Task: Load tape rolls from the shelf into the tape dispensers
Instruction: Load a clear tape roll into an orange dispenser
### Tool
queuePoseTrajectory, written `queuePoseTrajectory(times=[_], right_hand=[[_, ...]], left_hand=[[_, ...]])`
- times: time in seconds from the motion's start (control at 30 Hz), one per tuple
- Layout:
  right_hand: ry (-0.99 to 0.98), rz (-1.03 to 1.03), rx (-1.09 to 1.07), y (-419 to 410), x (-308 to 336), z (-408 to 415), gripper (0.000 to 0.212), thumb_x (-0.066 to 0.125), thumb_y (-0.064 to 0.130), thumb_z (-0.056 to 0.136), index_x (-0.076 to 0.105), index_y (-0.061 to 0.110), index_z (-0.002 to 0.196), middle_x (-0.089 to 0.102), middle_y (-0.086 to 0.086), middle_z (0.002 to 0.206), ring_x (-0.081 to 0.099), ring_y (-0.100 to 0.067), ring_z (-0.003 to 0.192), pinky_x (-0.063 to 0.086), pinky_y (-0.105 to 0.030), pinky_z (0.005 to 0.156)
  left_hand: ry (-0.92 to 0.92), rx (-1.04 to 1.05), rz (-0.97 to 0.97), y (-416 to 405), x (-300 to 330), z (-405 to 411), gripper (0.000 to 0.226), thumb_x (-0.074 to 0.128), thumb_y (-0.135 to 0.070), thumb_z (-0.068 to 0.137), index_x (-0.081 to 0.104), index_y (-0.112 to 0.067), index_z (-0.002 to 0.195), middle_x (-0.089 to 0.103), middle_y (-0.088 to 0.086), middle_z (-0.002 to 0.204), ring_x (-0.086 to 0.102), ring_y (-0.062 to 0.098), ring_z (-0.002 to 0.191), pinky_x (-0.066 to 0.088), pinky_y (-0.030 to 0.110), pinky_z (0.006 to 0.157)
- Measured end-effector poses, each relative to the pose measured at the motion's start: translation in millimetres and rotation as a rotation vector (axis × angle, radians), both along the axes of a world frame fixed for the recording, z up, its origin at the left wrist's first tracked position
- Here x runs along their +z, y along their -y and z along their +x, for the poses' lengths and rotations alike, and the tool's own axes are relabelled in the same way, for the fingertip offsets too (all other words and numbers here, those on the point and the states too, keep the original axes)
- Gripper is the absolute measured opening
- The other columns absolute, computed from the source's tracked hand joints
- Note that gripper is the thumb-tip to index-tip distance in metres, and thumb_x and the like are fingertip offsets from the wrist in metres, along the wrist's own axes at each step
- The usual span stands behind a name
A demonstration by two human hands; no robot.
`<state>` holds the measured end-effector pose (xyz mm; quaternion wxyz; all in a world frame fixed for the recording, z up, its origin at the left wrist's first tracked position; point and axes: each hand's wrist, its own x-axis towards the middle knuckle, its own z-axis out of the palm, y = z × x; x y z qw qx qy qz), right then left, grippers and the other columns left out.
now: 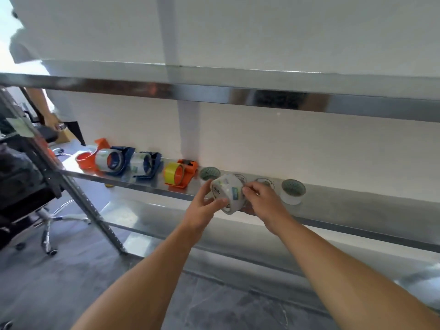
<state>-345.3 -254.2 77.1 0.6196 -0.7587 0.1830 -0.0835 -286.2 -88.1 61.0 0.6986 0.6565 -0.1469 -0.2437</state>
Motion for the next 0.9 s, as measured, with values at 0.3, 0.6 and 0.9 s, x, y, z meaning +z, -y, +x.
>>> queuePoseTrajectory(times=[0.3, 0.6, 0.9], right_hand=[[0.021, -0.018, 0.147, -114, 3, 67, 0.008, 0.054, 0.032, 0.097, 0.062, 0.034, 0.099, 0.066, 0.004, 0.108, 0.067, -0.019, 0.100, 0.059, -0.047, 0.082], [0.046, 0.159, 0.271, -210, 7, 125, 0.042, 0.050, 0.036, 0.100, 0.043, 0.051, 0.138, 0.054, 0.021, 0.136, 0.057, -0.009, 0.120, 0.052, -0.044, 0.097], [0.063, 0.294, 0.236, -246, -4, 165, 0.038, 0.048, 0.026, 0.102, 0.048, 0.049, 0.132, 0.058, 0.017, 0.132, 0.056, -0.014, 0.121, 0.052, -0.044, 0.097]], left_hand=[[0.037, 0.089, 0.061, -106, -2, 73, 0.103, 0.089, -0.034, 0.067, 0.031, -0.034, 0.152, 0.053, -0.003, 0.134, 0.060, 0.025, 0.117, 0.049, 0.049, 0.104], [-0.052, -0.040, -0.041, -213, 2, 145, 0.092, 0.088, -0.030, 0.065, 0.044, -0.026, 0.145, 0.055, 0.009, 0.134, 0.064, 0.030, 0.115, 0.057, 0.043, 0.091], [-0.126, -0.128, -0.060, -252, -14, 194, 0.088, 0.085, -0.027, 0.075, 0.039, -0.027, 0.150, 0.056, 0.011, 0.139, 0.061, 0.032, 0.122, 0.050, 0.052, 0.102]])
